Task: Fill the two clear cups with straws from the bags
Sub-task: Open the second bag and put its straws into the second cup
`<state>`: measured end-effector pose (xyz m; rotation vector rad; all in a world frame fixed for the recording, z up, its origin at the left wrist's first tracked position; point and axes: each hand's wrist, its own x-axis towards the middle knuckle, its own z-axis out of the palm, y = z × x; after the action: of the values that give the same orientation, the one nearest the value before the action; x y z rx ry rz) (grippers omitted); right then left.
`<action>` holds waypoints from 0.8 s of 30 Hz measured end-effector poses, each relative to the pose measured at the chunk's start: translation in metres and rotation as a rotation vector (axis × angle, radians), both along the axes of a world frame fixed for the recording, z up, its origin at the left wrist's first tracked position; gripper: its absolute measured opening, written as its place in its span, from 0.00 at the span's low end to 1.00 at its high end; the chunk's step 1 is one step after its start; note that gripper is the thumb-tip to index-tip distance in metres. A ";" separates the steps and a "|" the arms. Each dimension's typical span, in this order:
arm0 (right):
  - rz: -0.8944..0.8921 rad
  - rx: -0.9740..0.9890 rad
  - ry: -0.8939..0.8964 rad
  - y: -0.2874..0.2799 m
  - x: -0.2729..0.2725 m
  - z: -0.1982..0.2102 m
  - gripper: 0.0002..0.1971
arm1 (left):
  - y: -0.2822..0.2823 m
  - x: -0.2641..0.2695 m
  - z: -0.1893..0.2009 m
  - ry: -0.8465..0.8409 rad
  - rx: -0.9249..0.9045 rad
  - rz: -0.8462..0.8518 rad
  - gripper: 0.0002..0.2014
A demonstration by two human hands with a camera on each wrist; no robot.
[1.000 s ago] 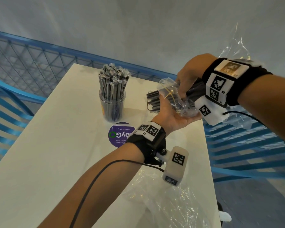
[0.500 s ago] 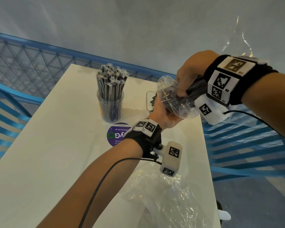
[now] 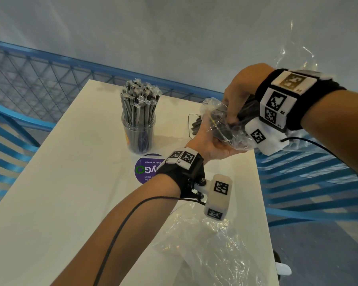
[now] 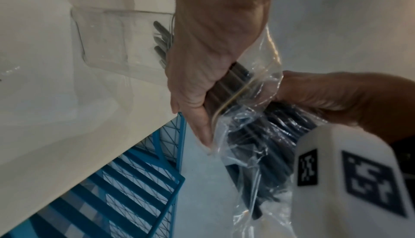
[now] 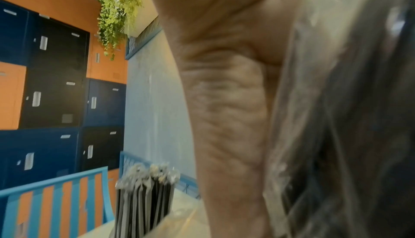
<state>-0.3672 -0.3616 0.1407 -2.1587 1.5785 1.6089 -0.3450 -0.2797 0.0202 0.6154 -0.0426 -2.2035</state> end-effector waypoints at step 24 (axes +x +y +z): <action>0.126 -0.076 -0.225 0.021 0.008 0.010 0.27 | 0.008 0.013 -0.008 -0.042 0.152 0.234 0.36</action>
<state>-0.3587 -0.3404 0.1510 -2.4229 1.4875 1.2959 -0.3316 -0.2716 0.0126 0.7135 0.1687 -1.9786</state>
